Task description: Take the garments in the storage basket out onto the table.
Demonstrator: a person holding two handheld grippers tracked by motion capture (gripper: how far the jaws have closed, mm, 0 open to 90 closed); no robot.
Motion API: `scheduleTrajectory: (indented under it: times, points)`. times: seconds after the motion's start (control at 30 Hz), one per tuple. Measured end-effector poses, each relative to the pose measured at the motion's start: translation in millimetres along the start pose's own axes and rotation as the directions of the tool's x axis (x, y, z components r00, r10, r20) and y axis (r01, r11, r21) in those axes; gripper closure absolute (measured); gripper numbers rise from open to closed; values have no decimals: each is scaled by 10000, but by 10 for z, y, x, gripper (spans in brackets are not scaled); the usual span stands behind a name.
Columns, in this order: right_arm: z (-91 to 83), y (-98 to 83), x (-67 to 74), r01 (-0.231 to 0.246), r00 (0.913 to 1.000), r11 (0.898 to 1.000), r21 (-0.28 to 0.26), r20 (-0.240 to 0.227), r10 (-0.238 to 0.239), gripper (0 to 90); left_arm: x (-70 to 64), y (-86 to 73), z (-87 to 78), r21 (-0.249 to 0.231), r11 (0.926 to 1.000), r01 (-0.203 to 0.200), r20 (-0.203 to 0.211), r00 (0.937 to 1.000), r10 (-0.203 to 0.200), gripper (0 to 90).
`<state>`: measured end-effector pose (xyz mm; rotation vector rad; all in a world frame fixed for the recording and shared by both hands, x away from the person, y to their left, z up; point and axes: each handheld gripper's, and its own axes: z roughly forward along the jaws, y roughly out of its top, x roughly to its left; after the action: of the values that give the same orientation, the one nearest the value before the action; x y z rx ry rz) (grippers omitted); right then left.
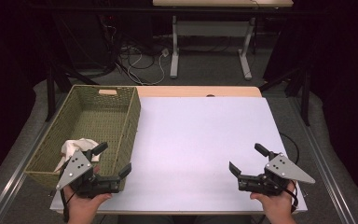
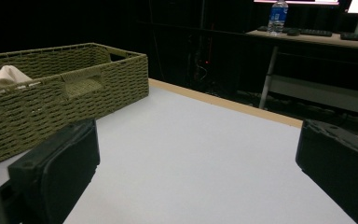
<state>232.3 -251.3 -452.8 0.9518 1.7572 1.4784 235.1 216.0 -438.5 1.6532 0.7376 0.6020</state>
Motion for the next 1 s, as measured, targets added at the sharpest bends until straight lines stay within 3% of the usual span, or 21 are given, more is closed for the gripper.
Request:
scheduleTrajectory:
  times: [0.13, 0.27, 0.43, 0.57, 0.63, 0.77, 1.0]
  points:
    - [42, -44, 20, -265, 9994, 9996, 108, -204, 267, 0, 17, 10, 8, -29, 10000, 87, -33, 10000, -87, 5]
    - [39, -62, 18, -199, 9997, 9997, 159, -154, 202, 0, 15, 31, 38, -86, 9998, 197, 48, 9998, -196, 5]
    - [13, -74, -34, -765, 9971, 9967, 252, 43, 765, 0, -13, 4, 46, 65, 10000, 66, -95, 9999, -66, 5]
    - [22, -66, -78, -1154, 9933, 9932, 166, 71, 1153, 0, 9, 17, 57, 312, 9986, 419, -477, 9980, -404, 6]
    - [13, -82, -105, -1051, 9937, 9943, 188, 407, 1043, 0, 53, 20, 44, 298, 9969, 728, -486, 9963, -713, 6]
    - [15, -82, -149, -1165, 9926, 9927, 315, 384, 1153, 0, 150, -10, 24, 311, 9909, 1313, -709, 9891, -1289, 6]
    - [36, -147, -175, -830, 9958, 9953, 495, 420, 810, 0, 285, -71, -5, 597, 9854, 1595, -862, 9843, -1541, 6]
